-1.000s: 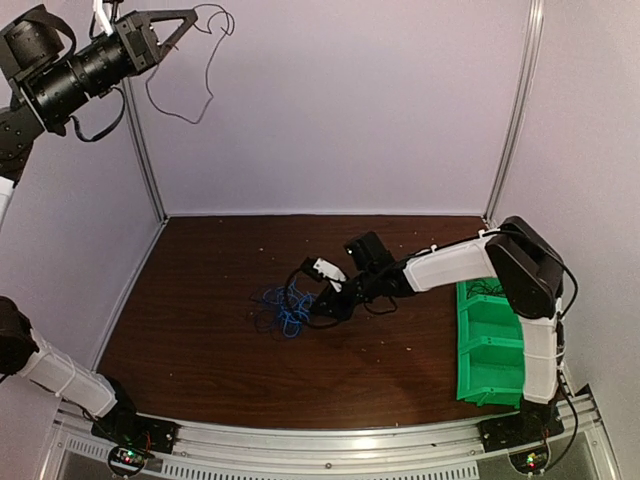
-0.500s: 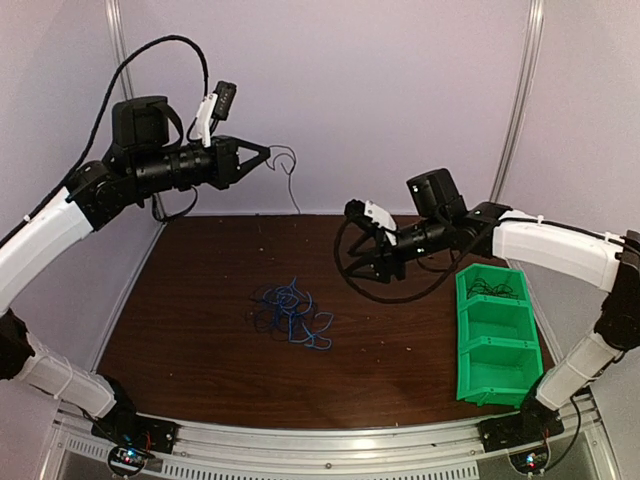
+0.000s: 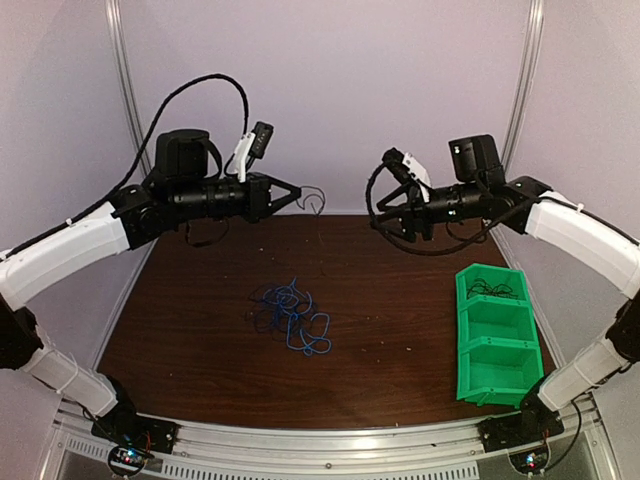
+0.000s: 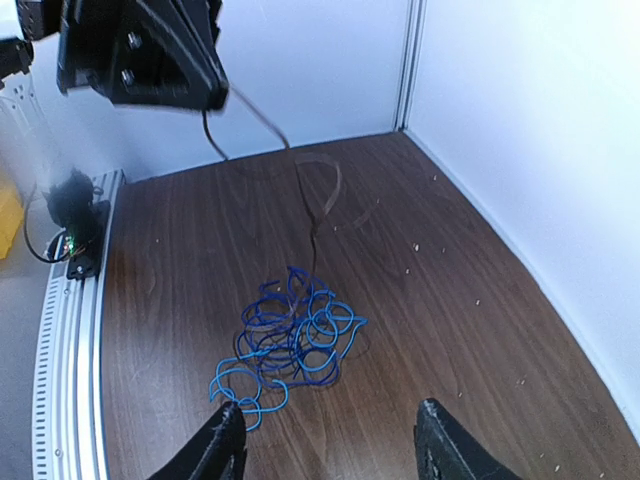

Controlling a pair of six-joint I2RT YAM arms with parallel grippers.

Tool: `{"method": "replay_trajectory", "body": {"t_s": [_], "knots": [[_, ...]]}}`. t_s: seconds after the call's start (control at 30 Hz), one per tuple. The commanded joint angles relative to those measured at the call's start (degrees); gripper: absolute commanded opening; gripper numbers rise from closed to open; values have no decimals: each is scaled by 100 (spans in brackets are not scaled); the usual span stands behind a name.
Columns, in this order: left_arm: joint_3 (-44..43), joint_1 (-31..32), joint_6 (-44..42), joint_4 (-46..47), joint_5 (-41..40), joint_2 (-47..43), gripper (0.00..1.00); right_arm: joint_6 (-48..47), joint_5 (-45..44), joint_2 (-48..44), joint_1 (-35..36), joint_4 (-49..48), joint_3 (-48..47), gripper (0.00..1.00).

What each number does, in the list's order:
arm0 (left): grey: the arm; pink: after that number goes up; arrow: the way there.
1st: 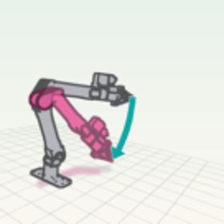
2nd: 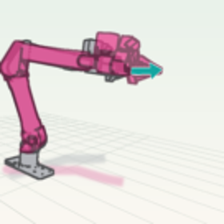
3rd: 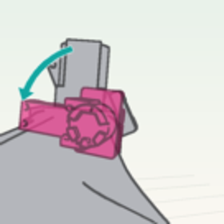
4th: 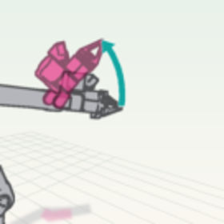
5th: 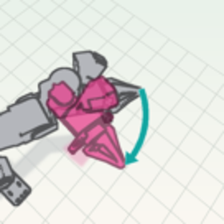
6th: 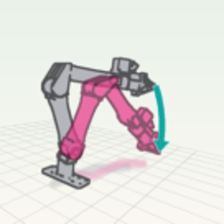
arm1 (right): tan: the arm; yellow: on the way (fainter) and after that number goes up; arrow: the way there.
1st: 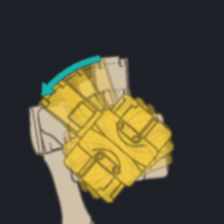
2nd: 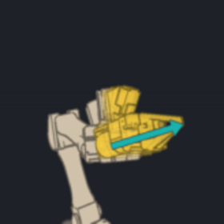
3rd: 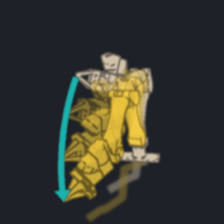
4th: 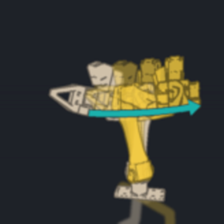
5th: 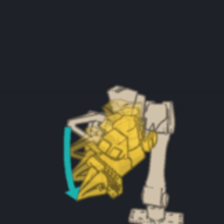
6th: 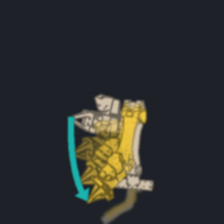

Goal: Untangle the cables

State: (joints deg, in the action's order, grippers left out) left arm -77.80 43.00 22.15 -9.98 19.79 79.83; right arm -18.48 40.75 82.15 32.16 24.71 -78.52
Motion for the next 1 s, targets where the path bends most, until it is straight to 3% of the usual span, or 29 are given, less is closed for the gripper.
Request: {"method": "replay_trajectory", "body": {"t_s": [0.0, 0.23, 0.67, 0.97], "knots": [[55, 122, 164, 660, 278, 223, 0, 301, 220, 1, 5, -57, -601, 59], [-125, 324, 192, 660, 463, 678, 0, 283, 662, 326, 47, -46, -900, 59], [-218, 427, 193, 663, 658, 828, 0, -23, 601, 739, 320, 61, -878, 57], [-205, 437, 193, 614, 653, 793, 0, -6, 619, 734, 357, -122, -701, 31]]}}
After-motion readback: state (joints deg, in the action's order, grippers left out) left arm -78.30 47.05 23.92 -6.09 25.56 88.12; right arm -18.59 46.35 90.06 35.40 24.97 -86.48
